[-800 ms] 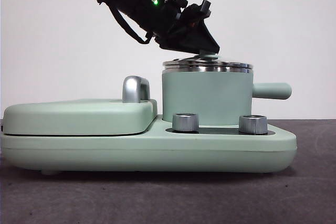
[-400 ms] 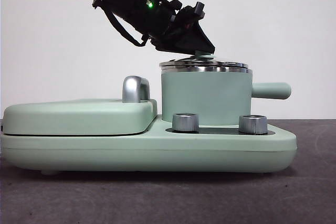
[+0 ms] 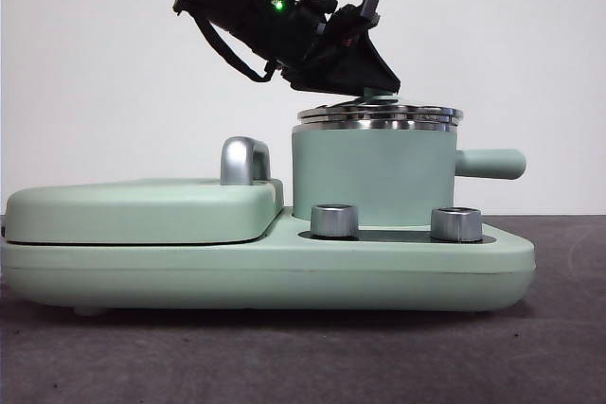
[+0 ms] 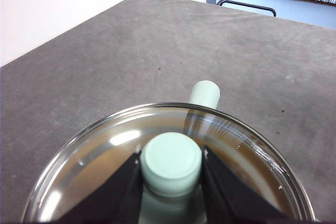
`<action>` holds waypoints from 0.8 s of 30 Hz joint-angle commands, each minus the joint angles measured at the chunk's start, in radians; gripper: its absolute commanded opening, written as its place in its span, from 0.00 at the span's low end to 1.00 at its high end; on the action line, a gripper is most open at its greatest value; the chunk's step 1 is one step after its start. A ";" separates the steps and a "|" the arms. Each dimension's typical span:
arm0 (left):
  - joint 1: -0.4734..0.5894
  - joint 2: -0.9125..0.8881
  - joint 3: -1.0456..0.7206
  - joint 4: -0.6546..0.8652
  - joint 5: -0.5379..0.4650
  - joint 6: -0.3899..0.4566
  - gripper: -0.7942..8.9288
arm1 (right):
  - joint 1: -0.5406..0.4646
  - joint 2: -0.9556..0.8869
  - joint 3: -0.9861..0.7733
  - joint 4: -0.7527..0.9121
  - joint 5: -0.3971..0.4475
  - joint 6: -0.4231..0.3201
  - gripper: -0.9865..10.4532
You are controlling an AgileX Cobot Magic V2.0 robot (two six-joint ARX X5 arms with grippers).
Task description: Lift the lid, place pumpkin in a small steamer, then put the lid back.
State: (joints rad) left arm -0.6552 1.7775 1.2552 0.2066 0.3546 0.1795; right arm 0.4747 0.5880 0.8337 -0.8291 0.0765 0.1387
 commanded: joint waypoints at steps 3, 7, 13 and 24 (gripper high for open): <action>-0.010 -0.006 0.013 0.025 -0.025 0.011 0.09 | 0.005 0.005 0.005 0.005 0.003 0.012 0.44; -0.010 -0.006 0.013 0.022 -0.025 0.011 0.09 | 0.005 0.005 0.005 0.005 0.003 0.012 0.44; -0.010 -0.006 0.013 0.014 -0.048 0.010 0.09 | 0.005 0.005 0.005 0.005 0.003 0.012 0.44; -0.013 -0.006 0.013 -0.058 -0.047 0.010 0.09 | 0.005 0.005 0.005 0.005 0.003 0.012 0.44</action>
State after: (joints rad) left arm -0.6575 1.7714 1.2545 0.1623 0.3088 0.1825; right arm 0.4747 0.5880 0.8337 -0.8291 0.0765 0.1387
